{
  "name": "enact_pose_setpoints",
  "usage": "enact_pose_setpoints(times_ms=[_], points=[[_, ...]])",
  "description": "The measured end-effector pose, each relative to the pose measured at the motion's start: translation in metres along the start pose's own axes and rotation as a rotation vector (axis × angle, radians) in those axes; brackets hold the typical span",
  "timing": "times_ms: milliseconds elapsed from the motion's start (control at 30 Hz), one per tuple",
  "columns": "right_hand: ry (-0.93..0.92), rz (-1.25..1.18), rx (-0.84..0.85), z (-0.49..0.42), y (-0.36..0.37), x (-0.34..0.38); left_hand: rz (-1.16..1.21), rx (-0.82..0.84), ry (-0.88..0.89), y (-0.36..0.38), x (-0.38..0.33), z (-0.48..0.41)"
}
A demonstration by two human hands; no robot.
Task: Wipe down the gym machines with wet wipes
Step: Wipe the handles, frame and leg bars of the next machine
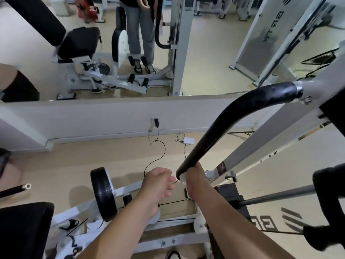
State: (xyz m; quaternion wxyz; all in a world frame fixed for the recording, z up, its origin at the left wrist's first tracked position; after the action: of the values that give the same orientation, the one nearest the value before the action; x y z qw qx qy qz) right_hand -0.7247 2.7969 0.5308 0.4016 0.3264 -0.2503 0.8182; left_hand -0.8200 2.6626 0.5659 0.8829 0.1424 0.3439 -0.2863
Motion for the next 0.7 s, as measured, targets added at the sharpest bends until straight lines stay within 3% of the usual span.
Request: enact_pose_setpoints(times_ms=[167,333,467,633,700], points=[[-0.015,-0.227,-0.177,0.045,-0.048,0.03,0.03,0.06,0.014,0.004,0.006,0.011],[0.132,-0.124,0.017,0.057,-0.036,0.01,0.521,0.485,-0.173,0.073,0.008,0.05],[0.159,-0.152,-0.089,0.091,-0.06,0.034,0.68,0.376,-0.156,0.069,-0.001,0.054],[0.047,-0.114,-0.132,0.094,-0.088,0.06,0.542,0.064,-0.099,0.031,-0.022,0.031],[0.004,-0.126,-0.155,0.088,-0.097,0.07,0.415,-0.125,0.019,0.005,-0.048,0.023]])
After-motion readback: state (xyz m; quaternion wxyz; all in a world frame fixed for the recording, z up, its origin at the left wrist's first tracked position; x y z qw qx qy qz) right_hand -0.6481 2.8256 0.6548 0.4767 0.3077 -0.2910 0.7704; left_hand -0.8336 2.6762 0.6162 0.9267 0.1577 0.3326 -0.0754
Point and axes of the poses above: each hand's wrist, its own z-axis away from the middle knuckle, its own y-axis out of the palm, x = y × z, the point moved 10 cm from there along -z, towards the middle knuckle, and after that the axes turned 3 degrees about z, right-handed, at the moved point
